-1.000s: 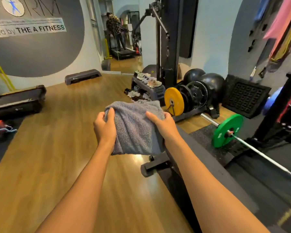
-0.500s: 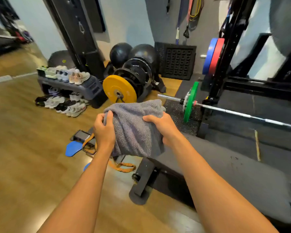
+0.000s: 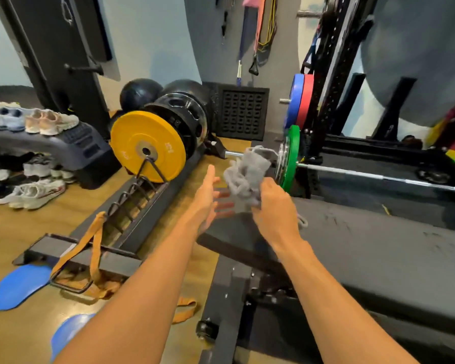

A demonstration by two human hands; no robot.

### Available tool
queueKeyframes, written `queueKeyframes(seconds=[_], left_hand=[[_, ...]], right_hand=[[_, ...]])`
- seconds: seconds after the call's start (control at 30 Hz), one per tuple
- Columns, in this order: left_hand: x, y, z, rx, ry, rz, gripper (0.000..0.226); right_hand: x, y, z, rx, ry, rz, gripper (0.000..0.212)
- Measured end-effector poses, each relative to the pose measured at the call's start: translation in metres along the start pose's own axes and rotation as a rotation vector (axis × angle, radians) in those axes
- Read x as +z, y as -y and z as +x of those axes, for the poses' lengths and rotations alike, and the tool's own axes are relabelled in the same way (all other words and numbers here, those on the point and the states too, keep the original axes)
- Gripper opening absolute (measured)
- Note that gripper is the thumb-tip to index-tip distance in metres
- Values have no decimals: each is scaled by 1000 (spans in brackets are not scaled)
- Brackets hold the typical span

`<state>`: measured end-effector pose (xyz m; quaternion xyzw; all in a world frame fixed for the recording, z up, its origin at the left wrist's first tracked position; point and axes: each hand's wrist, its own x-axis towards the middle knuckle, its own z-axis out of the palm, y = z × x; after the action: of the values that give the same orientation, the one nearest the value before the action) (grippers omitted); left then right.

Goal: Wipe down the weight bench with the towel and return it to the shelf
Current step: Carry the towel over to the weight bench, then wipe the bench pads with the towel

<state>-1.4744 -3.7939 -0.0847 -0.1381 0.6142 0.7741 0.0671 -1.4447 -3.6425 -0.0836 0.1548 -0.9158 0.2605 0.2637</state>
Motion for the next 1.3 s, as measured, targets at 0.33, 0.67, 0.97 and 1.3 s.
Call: queueKeyframes(seconds=[0.33, 0.67, 0.97, 1.3], left_hand=[[-28, 76, 38, 231, -113, 539, 54], [-16, 71, 134, 283, -200, 702, 21], [-26, 66, 149, 179, -102, 718, 5], [-49, 60, 186, 303, -88, 738, 38]], right_hand=[[81, -26, -19, 246, 522, -96, 48], [151, -55, 22, 346, 498, -246, 60], [149, -51, 22, 222, 349, -352, 43], [168, -24, 21, 348, 277, -433, 40]])
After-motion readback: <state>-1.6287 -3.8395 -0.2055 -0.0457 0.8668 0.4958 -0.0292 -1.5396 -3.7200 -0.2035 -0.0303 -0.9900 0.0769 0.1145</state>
